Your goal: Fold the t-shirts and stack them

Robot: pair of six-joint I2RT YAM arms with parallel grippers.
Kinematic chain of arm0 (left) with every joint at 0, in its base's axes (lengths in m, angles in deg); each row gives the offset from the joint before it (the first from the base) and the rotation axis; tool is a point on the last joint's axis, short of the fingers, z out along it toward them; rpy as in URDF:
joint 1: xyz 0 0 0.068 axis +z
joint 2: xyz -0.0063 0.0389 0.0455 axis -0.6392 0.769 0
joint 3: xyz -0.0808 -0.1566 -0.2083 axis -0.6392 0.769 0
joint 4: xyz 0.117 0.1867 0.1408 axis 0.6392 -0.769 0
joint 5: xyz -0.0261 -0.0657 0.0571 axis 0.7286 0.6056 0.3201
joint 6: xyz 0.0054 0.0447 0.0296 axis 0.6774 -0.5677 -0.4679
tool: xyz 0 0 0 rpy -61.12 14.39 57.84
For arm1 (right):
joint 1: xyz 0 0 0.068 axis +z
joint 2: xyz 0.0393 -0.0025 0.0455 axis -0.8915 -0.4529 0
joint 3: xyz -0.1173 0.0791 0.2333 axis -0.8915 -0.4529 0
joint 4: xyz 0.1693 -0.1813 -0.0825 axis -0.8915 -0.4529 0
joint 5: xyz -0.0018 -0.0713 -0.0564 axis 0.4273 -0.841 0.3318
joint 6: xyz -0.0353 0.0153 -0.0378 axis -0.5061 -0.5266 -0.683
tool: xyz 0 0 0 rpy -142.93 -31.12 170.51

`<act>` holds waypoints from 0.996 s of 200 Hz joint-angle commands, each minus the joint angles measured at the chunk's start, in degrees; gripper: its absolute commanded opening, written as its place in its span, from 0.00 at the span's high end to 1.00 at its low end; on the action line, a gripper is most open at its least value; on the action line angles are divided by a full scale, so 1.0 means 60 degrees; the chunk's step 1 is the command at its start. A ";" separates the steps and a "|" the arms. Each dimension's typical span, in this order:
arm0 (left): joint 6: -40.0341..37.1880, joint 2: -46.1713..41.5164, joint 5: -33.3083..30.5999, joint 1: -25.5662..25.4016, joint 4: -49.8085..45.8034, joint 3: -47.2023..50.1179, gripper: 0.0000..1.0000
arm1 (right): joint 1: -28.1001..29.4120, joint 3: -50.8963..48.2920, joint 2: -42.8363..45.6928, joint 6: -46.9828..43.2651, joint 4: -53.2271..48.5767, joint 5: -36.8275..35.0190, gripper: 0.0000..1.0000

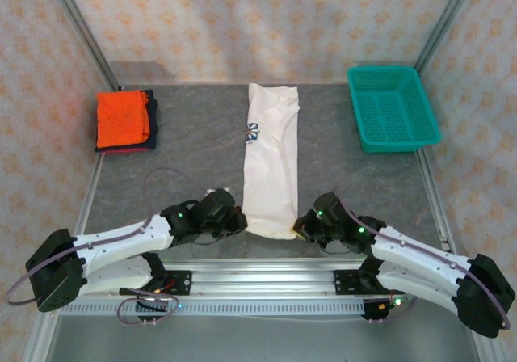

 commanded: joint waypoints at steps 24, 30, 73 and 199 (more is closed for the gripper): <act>-0.1303 0.0263 -0.0686 0.1123 -0.1059 -0.1246 1.00 | -0.1490 0.1531 -0.0894 -0.1850 -0.0488 -0.0018 1.00; -0.1498 0.0412 -0.0713 0.1264 -0.1196 -0.1445 1.00 | -0.1724 0.1730 -0.1135 -0.2074 -0.0474 0.0093 1.00; -0.2681 0.1738 -0.0638 0.2422 -0.1760 -0.3205 1.00 | -0.2958 0.3410 -0.2858 -0.3662 -0.0494 0.0620 1.00; -0.3760 0.5278 -0.0203 0.3603 -0.1935 -0.6123 1.00 | -0.4388 0.6808 -0.7179 -0.5310 -0.0312 0.1544 1.00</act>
